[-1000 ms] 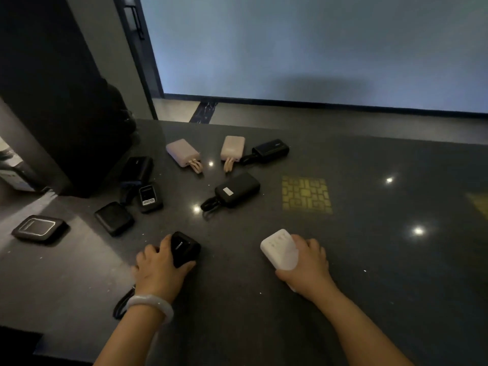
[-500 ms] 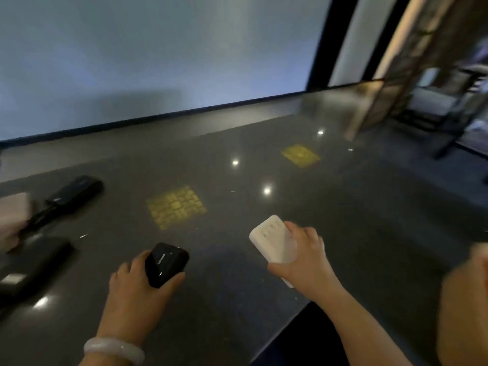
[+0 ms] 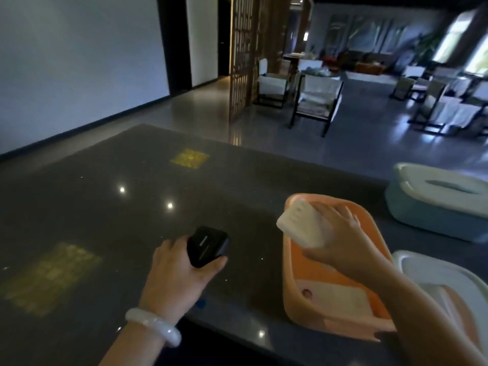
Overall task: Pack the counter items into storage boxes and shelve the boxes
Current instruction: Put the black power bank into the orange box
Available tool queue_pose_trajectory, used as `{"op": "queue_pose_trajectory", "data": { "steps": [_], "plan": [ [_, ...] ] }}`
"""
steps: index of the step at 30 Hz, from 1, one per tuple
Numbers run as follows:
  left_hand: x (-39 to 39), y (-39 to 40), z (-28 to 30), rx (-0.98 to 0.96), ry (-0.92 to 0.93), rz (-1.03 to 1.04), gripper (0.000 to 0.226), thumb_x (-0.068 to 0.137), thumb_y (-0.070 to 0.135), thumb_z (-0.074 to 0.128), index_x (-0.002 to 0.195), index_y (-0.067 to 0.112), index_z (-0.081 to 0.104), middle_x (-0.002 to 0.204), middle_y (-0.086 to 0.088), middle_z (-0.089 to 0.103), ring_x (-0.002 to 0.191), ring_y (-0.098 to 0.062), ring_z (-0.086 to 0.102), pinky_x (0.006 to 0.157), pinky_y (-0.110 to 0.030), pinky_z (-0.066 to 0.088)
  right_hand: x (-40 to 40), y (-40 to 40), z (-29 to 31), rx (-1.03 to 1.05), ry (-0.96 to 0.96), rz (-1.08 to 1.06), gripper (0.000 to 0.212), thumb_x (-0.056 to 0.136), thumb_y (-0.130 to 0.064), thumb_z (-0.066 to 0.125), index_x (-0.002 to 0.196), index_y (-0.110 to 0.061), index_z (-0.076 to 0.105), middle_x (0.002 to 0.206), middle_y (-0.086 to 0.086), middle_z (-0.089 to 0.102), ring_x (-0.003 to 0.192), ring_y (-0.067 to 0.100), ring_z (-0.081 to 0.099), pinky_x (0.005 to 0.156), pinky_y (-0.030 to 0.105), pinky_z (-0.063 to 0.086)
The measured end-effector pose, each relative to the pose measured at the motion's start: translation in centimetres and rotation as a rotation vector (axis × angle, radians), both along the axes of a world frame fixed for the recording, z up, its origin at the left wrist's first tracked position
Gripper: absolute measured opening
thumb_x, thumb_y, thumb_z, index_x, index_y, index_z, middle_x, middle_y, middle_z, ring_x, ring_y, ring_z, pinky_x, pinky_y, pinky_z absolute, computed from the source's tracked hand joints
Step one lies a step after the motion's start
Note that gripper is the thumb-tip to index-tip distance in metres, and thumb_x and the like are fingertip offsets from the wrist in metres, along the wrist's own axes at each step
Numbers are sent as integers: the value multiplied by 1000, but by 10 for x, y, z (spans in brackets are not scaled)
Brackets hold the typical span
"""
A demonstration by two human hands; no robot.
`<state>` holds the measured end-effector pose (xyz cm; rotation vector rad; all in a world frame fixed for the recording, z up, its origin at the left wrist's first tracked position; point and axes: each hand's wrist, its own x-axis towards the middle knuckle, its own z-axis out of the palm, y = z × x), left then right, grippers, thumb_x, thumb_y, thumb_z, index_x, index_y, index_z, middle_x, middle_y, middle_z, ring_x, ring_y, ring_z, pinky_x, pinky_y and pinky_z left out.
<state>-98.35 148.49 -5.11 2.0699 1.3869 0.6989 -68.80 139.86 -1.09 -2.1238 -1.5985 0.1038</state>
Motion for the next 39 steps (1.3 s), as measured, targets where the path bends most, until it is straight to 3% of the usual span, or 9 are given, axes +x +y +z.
{"op": "queue_pose_trajectory", "data": {
  "steps": [4,6,10,13,18,24,31,36,39],
  "plan": [
    [75,4,5,37,43,-47,60,65,72,65,99,24,58,94,1,58,94,-18,56,76,-33,52,48,-16,-11,-160,29,5,101,60,-47,83,142,-42,24,137,-14,29,128,13,31,105,38,37],
    [103,4,4,9,60,-87,60,66,72,66,99,23,59,95,1,60,94,-18,58,79,-36,54,65,-21,-18,-259,68,44,103,59,-51,82,142,-45,21,136,-15,27,129,14,29,105,41,38],
    [137,0,-1,-22,104,-110,63,64,76,66,101,26,58,100,4,57,97,-16,55,82,-37,53,84,-28,-34,-392,86,184,95,59,-68,74,129,-65,9,142,-22,17,137,14,18,109,43,28],
    [148,-4,-4,8,144,-99,62,66,73,69,105,27,56,103,6,54,100,-14,52,83,-36,52,87,-30,-39,-476,63,305,92,60,-66,71,123,-73,4,136,-31,11,139,13,9,111,45,25],
    [155,-4,-3,48,179,-133,62,66,74,66,103,25,56,103,5,55,99,-11,48,82,-31,48,80,-21,-41,-443,22,467,89,64,-59,74,134,-57,19,124,-27,26,117,1,26,93,25,29],
    [154,-6,-6,101,210,-99,71,68,69,68,120,25,49,111,5,47,102,-8,36,83,-25,39,64,-20,-54,-529,39,554,82,70,-60,72,135,-52,23,129,-25,30,118,1,30,93,26,30],
    [149,-8,-6,85,219,-125,74,69,68,68,124,23,46,115,3,46,109,-12,39,84,-26,40,63,-27,-66,-571,147,487,80,70,-63,72,131,-60,20,131,-31,31,118,-3,34,90,25,34],
    [148,-10,-5,87,222,-122,73,69,67,69,124,23,47,117,2,47,112,-14,42,89,-30,45,72,-28,-55,-645,361,425,69,72,-51,75,123,-67,32,118,-43,38,110,-7,43,82,19,37],
    [149,-11,-4,84,228,-124,75,70,67,68,126,22,46,117,1,47,113,-15,42,89,-30,45,73,-29,-56,-619,400,400,64,75,-42,74,122,-65,36,117,-40,41,109,-7,44,80,17,36]
  ]
}}
